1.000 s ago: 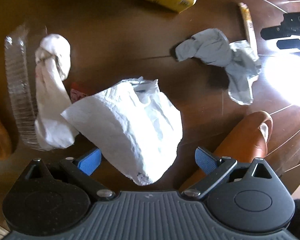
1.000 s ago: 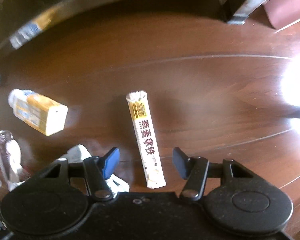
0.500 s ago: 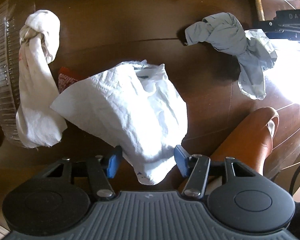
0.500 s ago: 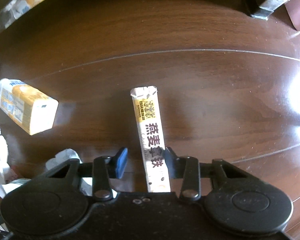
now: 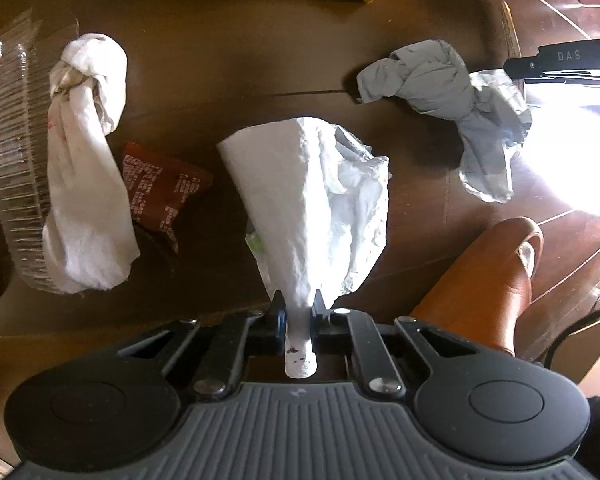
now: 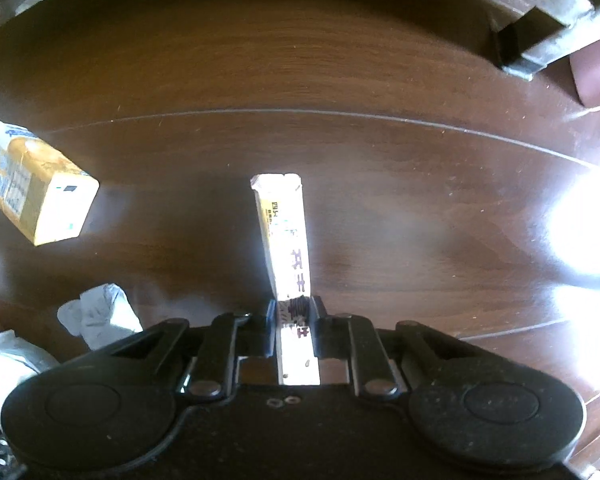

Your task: Collect trash

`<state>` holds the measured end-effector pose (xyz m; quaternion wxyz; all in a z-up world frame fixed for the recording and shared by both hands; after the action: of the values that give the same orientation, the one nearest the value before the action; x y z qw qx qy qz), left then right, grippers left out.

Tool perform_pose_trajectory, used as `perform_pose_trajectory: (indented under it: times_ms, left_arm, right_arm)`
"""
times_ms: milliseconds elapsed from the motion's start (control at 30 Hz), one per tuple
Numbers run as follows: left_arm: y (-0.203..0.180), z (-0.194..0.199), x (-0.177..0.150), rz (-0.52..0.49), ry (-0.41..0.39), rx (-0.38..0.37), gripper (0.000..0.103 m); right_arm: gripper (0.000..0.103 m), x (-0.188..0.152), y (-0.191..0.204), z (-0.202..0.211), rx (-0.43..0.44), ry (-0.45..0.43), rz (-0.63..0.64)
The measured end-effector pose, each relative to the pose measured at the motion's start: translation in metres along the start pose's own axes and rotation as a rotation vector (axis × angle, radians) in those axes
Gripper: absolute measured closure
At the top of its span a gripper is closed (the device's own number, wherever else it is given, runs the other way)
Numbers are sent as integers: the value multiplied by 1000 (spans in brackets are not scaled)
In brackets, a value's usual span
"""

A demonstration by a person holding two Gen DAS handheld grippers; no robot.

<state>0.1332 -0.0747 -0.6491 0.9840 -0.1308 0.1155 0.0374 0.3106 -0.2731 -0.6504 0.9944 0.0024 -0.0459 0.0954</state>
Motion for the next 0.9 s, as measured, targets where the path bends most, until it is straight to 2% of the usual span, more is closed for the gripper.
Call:
perform_pose_trajectory:
  times_ms: [233,400,500,600,733,900]
  left_arm:
    - [-5,47,10,-17,-66,-1,94]
    - [-9,93,23,-50,-167,0,94]
    - [-7,112,28,-30,-199,-6,94]
    - [-8,109,34,-63,-210,35,94]
    - [-4,90,60,-106,-208,78,93]
    - [5,60,95,-122,-159,114,93]
  right_arm:
    - [88,12,-3,40,9,-52,6]
    - [88,27,2,96,50,-137,-9]
    - [88,32,-1,130,67,-173,-18]
    - [88,33,-1,145,65,-188,-28]
    - [88,33,-10,128,51,-192,-36]
    - [88,23,-16,101,64,-138,-63]
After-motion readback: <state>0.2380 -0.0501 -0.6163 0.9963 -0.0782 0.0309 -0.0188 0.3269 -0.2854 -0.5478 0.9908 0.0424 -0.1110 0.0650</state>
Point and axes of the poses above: each gripper's, at about its wrist camera, not at the fingertips, and z roughly against the way its jaws point, y to its left, x to its top, the point moved 9 cm from there along -z, roughly the way its jaws point, and after that the axes turned 9 degrees about -y, right-handed, at the moved point
